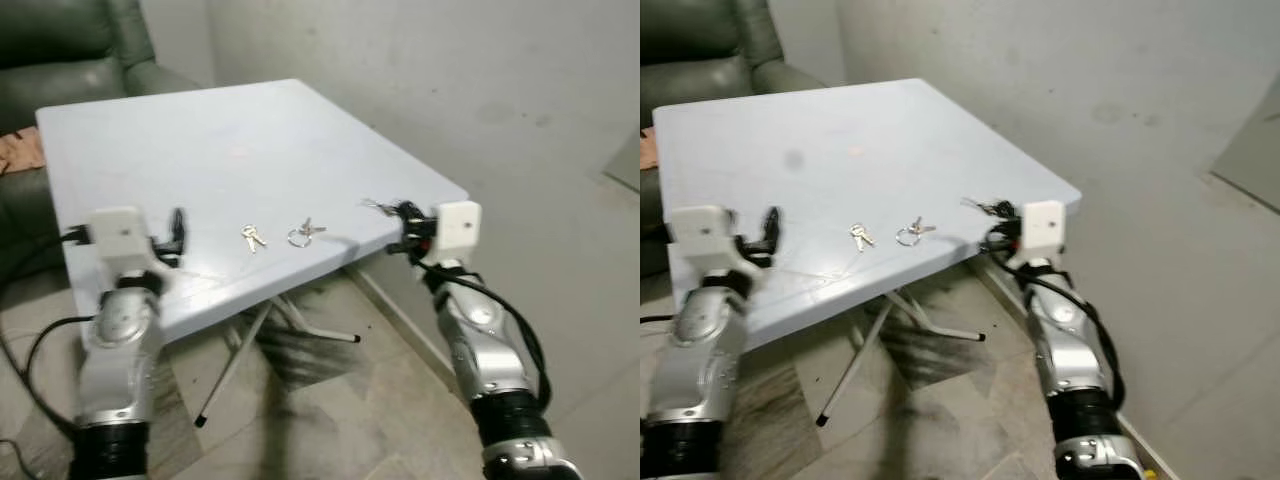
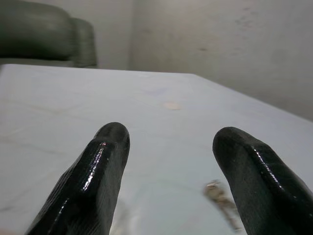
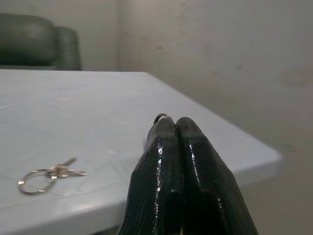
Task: Hang keys on a hook
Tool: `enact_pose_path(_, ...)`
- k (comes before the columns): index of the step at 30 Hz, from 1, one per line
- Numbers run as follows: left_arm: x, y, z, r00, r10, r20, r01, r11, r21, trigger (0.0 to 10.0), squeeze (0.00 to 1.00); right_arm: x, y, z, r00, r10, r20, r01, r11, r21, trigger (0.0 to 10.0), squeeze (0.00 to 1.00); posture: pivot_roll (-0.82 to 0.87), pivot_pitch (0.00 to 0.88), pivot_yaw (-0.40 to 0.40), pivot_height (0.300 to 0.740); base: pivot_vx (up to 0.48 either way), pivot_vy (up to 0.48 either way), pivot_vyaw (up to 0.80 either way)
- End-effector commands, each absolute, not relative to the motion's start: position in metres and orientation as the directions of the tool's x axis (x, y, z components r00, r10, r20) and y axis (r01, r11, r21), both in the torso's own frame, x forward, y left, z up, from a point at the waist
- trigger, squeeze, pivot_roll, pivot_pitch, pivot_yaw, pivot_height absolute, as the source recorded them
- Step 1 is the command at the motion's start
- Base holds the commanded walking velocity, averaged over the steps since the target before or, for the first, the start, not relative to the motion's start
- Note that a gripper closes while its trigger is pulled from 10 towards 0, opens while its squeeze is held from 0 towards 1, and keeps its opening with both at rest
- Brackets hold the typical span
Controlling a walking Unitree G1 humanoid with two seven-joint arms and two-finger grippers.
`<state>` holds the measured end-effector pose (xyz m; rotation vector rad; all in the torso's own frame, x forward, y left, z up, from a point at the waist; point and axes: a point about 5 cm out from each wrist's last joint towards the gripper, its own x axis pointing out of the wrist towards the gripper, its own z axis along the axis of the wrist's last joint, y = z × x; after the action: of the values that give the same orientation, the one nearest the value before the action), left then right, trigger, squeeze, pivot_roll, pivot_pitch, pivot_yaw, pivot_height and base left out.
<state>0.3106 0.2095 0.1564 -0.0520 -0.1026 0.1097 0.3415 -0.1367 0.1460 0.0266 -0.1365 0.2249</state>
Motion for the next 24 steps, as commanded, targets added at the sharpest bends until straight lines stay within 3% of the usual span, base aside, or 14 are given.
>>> enact_pose_path(1,0.3123,0.2116,0.1591,0.988,0.119,0.097,-0.113,0.992,-0.060,10.0,0.00,0.3438,-0.1327,0.1547,0.959,0.229,0.164,-0.234,0.972,0.008,10.0,0.00,-0.10,0.000,-0.045,0.724,0.000,0.000,-0.77)
enact_pose_path(24,0.3119,0.2105,0.1568,0.990,0.117,0.080,-0.113,0.992,-0.063,10.0,0.00,0.3431,-0.1316,0.1533,0.957,0.242,0.160,-0.245,0.970,0.000,10.0,0.00,-0.10,0.000,-0.049,0.724,0.000,0.000,-0.77)
